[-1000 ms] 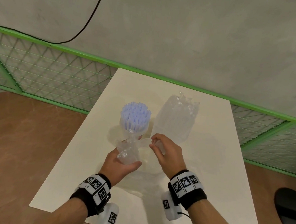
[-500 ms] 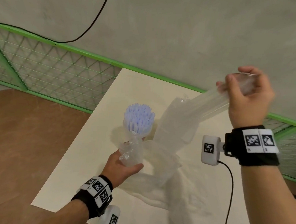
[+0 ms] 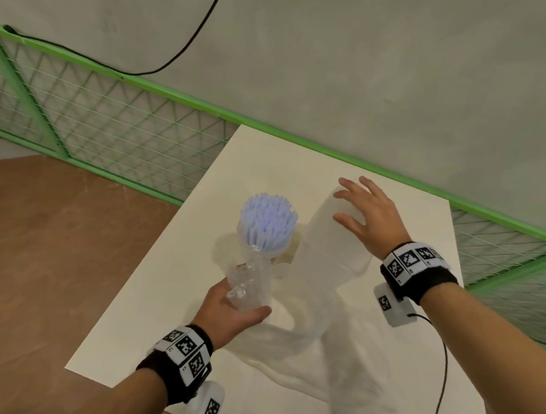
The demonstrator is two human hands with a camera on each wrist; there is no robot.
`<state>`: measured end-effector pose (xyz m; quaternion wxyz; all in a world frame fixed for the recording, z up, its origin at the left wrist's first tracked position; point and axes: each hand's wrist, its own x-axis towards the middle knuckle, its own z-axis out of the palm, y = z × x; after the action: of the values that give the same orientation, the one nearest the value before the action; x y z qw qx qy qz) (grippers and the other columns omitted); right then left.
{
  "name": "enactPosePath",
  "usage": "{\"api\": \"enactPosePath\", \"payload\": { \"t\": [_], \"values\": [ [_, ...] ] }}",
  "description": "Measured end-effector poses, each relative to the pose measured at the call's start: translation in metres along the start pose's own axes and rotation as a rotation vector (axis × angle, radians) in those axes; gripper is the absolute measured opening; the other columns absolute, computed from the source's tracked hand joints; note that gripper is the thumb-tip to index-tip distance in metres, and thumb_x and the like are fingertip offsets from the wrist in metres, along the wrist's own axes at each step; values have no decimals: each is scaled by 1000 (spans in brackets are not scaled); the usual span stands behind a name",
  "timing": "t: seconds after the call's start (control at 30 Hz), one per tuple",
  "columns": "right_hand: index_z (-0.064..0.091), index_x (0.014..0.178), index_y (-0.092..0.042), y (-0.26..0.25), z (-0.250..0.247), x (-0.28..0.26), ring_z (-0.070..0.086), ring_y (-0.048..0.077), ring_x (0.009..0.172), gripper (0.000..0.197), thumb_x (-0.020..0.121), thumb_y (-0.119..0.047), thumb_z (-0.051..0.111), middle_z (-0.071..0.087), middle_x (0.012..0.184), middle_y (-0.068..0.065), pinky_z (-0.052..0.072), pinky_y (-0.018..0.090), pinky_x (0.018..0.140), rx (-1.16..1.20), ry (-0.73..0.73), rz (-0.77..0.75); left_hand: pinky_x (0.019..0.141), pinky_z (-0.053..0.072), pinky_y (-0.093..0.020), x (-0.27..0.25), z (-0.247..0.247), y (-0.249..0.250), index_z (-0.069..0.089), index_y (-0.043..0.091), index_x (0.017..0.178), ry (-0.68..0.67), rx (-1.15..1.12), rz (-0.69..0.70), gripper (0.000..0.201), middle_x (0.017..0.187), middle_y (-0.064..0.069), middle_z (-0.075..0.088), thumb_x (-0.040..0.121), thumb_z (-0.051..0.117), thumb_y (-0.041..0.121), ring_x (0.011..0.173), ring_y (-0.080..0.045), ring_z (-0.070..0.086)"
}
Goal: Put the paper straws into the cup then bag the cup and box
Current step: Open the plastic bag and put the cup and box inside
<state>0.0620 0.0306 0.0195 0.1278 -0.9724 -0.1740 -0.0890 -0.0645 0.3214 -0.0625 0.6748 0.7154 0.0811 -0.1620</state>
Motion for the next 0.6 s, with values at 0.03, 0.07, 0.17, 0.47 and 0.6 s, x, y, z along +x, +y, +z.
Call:
{"api": "enactPosePath", "payload": {
  "t": [0.03,0.07,0.17,0.47,0.6],
  "values": [
    [51,135,-32,0,1,-2,22,20,147,43,96,-50,50,36,153,-14,29,46,110,-59,-60,-18,87,54,-23,0,0,1,63,30,117,-3,1,8,59,103,9,75,69,88,7,96,-3,70],
    [41,143,-36,-1,3,-4,14,18,149,48,98,-52,44,27,157,-18,24,47,112,-120,-135,-21,86,54,-22,-1,0,1,63,31,116,-6,4,12,57,102,10,75,70,87,6,96,-3,70],
    [6,153,-41,-3,8,-14,-5,13,150,59,101,-49,34,-4,158,-26,10,47,117,-280,-308,-19,83,55,-18,0,1,2,63,27,118,-8,-10,4,58,103,9,75,70,86,4,96,-5,71],
    [-1,151,-45,-17,-8,-7,-11,17,150,93,84,-44,64,-8,161,-22,3,55,116,-119,-398,146,71,49,-6,0,1,7,62,22,119,-3,-6,3,58,100,10,74,70,85,2,86,6,69],
    [16,151,-40,-22,12,-8,4,21,150,68,92,-65,40,10,161,-19,12,56,111,-242,-240,160,75,50,-8,2,2,6,62,23,123,-10,9,5,61,107,7,73,70,87,5,91,2,69]
  ]
}}
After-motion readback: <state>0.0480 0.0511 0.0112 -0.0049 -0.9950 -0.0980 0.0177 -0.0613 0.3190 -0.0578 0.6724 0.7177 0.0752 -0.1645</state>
